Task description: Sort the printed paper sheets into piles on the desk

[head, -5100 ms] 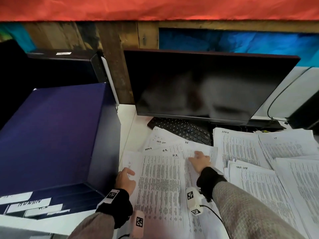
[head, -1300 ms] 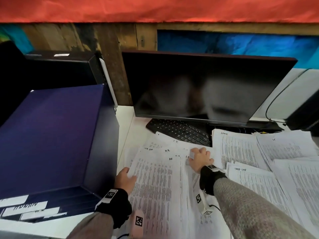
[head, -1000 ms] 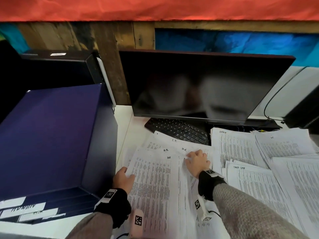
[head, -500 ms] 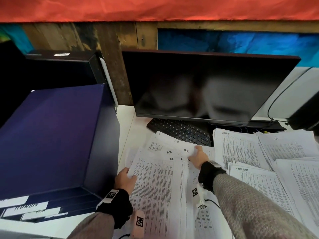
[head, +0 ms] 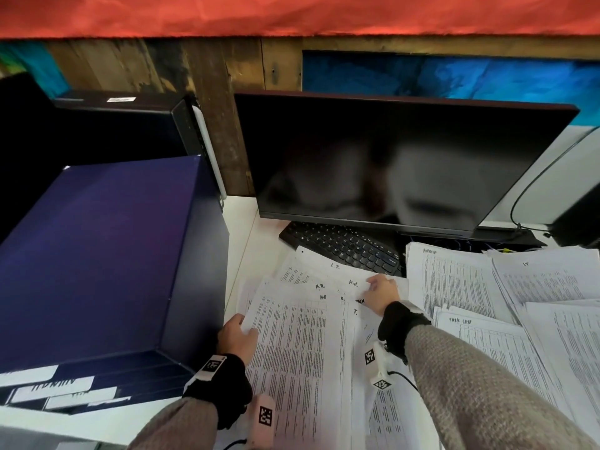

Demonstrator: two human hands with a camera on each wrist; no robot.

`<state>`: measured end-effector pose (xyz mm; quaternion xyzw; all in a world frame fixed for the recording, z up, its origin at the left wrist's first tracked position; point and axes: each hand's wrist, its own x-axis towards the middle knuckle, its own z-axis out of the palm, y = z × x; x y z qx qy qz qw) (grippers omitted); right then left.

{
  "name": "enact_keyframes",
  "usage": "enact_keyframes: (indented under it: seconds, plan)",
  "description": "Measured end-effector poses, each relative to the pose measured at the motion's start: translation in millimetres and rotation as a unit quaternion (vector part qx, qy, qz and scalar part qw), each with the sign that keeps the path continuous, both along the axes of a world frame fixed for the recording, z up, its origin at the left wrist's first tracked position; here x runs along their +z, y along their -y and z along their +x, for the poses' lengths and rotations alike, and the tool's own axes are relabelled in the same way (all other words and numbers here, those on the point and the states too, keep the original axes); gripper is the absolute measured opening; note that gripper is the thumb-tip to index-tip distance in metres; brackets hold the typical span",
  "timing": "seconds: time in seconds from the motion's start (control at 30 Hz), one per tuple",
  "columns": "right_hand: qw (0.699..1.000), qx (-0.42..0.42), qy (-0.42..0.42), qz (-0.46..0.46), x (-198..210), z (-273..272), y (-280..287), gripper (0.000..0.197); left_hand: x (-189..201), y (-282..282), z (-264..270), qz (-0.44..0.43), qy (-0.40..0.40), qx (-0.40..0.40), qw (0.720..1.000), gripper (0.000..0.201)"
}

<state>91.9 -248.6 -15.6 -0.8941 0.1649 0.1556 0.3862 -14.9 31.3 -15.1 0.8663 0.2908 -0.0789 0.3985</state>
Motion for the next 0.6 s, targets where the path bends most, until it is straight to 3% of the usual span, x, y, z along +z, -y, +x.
enact_keyframes:
  seconds: [0.13,0.3,0.4,0.47,0.53,0.6]
  plan:
    - [0.998,0.006,0.064,-0.013,1,-5,-1,0.007,1,1,-1,-0.001,0.005,0.002,1.0,0.005]
    - [0.984,0.085,0.152,-0.029,13,-29,-10,0.017,-2,-1,1,-0.009,0.006,0.009,1.0,0.004]
    - [0.942,0.19,0.219,-0.168,20,-50,-19,0.01,-5,-2,3,-0.002,0.007,0.015,1.0,0.006]
    - [0.916,0.198,0.264,-0.229,22,-60,-20,0.01,-5,-1,4,0.007,0.005,0.014,1.0,0.01]
    - [0.929,0.159,0.275,-0.191,25,-63,-17,0.01,-5,0,4,0.007,0.005,0.012,1.0,0.015]
    - [0.959,0.082,0.264,-0.059,37,-60,-11,0.011,-4,2,3,0.01,0.005,0.007,1.0,0.019]
